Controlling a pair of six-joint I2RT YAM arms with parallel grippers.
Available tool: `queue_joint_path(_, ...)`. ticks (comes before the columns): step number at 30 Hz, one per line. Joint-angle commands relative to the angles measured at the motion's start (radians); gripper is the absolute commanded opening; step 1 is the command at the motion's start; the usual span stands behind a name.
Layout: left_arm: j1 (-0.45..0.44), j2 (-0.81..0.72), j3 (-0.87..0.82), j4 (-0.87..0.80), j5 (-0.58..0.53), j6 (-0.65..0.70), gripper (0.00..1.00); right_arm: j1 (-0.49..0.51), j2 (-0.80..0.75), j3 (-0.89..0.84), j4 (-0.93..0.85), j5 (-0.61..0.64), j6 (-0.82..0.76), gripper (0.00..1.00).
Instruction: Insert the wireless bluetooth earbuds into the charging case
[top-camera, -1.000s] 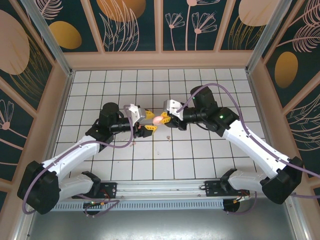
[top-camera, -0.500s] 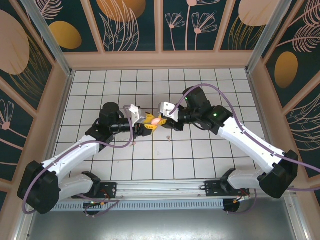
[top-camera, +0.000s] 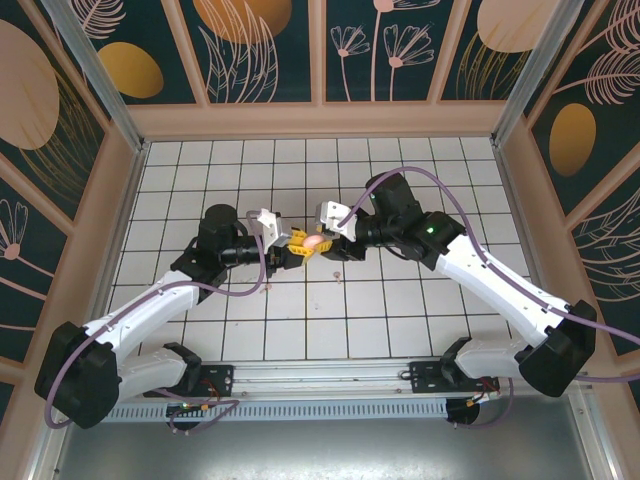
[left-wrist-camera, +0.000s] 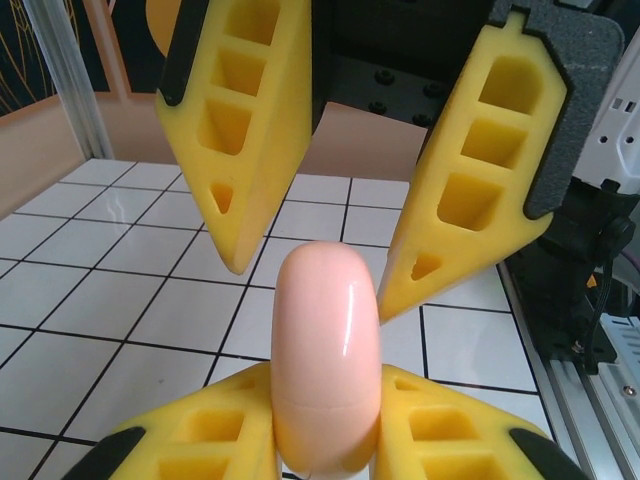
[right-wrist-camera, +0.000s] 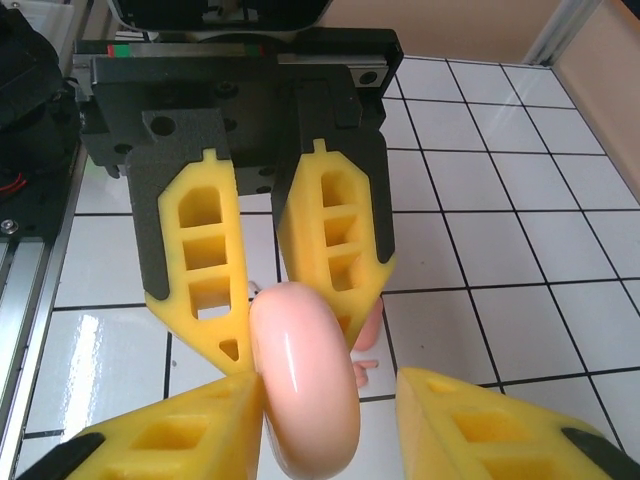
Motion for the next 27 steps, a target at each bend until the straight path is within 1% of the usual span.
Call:
queue_joint_path(1,-0.001,-0.007,0.015,0.028,0.024,-0.001,0.22,-0.01,-0.023,-0.014,0.058,0.009,0.033,0.39)
queue_joint_path(6,0.001,-0.009,0.012,0.034,0.029,-0.004,0.22,-0.034,-0.024,-0.014,0.098,0.048,0.088,0.39)
queue_joint_path(11,-0.001,-0.006,0.006,0.043,0.027,-0.007,0.22,-0.062,-0.036,-0.033,0.158,0.03,0.131,0.39)
queue_joint_path(20,0.0,-0.017,-0.011,0.07,0.018,-0.013,0.23,-0.077,-0.033,-0.042,0.176,0.04,0.168,0.39)
queue_joint_path(23,-0.001,-0.009,-0.028,0.111,-0.003,-0.04,0.22,-0.089,-0.055,-0.05,0.201,-0.003,0.195,0.41)
queue_joint_path(25,0.0,-0.01,-0.054,0.167,-0.032,-0.068,0.21,-0.106,-0.075,-0.059,0.222,-0.03,0.235,0.42)
queue_joint_path(27,-0.001,-0.013,-0.09,0.232,-0.065,-0.096,0.2,-0.136,-0.091,-0.061,0.234,-0.03,0.315,0.43)
